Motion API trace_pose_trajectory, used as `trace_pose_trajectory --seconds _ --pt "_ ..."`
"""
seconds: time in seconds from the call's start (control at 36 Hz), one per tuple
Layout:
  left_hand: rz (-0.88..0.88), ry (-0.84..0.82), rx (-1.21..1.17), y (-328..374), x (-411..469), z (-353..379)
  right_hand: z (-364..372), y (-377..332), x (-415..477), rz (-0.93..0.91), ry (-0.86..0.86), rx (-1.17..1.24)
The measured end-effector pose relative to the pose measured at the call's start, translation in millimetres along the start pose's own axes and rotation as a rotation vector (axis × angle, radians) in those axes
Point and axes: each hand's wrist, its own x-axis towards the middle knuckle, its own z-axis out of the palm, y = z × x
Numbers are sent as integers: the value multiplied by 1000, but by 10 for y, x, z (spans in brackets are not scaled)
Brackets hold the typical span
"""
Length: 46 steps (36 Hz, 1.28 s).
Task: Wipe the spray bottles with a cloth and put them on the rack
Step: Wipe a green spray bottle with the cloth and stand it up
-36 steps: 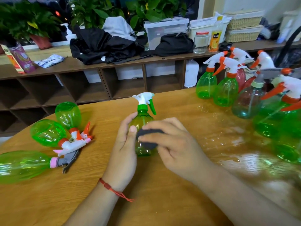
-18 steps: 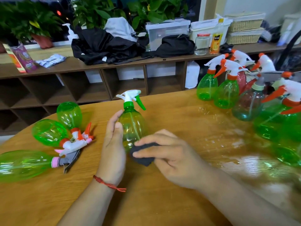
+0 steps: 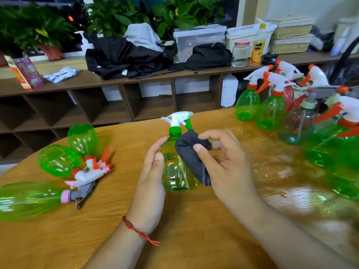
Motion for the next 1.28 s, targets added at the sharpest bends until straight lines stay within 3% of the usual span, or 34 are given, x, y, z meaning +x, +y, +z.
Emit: trace_pose_trajectory --seconds 0.14,0.39,0.47,0.61,0.75,0.86,1.08,1.28 --pt "0 43 -52 8 -3 22 -10 -24 -81 -234 -68 -131" --pt "-8 147 -215 86 38 -108 45 -6 -195 -480 -352 -261" --pt "49 109 -93 96 32 -87 69 -48 -158 -436 -261 -244" --pt "135 -18 205 65 -92 53 -9 -67 52 -209 -66 -192" --pt "147 -35 258 42 -120 122 -70 -66 107 -171 -86 -205" --pt "92 26 169 40 -66 58 -49 -92 46 -271 -170 -204" --pt "-71 140 -321 117 -21 7 0 -125 -119 -506 -473 -271" --pt "-72 113 -344 149 -32 57 -75 -76 -124 -479 -448 -245"
